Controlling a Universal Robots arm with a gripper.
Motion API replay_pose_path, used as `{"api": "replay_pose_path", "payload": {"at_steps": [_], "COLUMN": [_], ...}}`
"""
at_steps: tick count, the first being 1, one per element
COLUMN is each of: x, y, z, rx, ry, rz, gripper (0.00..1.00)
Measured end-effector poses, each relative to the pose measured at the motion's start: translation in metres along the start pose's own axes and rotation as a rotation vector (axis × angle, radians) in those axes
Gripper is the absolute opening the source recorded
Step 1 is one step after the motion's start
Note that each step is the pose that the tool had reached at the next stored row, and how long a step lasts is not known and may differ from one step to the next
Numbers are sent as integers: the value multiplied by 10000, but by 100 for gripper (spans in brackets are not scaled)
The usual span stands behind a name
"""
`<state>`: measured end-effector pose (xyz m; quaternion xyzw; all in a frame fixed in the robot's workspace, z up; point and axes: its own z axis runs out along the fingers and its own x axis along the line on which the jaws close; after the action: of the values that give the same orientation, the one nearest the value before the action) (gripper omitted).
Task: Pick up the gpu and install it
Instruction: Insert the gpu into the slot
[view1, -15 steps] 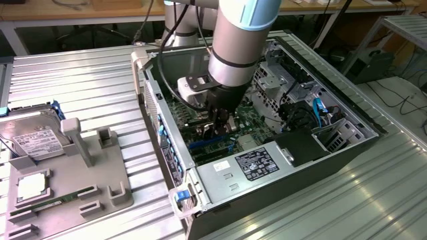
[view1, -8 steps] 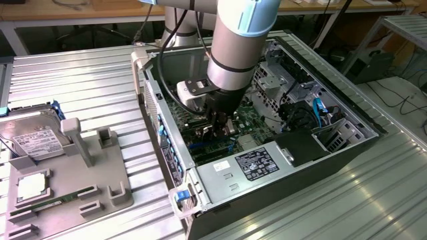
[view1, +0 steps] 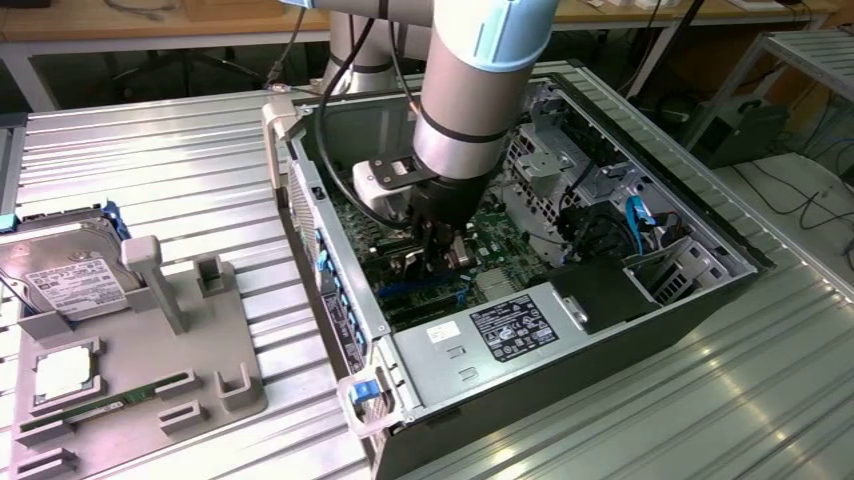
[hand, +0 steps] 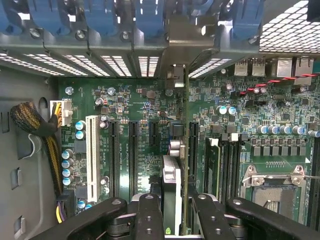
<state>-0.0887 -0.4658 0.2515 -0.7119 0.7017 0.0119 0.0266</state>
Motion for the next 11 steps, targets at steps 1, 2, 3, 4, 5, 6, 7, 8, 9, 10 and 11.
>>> {"api": "replay_pose_path", "payload": {"at_steps": [1, 2, 3, 4, 5, 6, 7, 8, 9, 10, 11], "x": [-2, -4, -4, -5, -6, -8, -8, -8, -8, -9, -9], "y": [0, 0, 0, 0, 0, 0, 0, 0, 0, 0, 0], "z": [2, 3, 3, 5, 8, 13, 16, 20, 24, 27, 30], "rx": [0, 0, -1, -1, -2, 0, -1, -2, -2, -2, -3], "ry": [-1, -1, 1, 1, 1, -2, -1, -1, 0, 0, 0], "rz": [-1, -4, -7, -8, -11, -16, -21, -27, -34, -40, -45], "gripper": [28, 28, 28, 28, 28, 28, 28, 28, 28, 28, 28]}}
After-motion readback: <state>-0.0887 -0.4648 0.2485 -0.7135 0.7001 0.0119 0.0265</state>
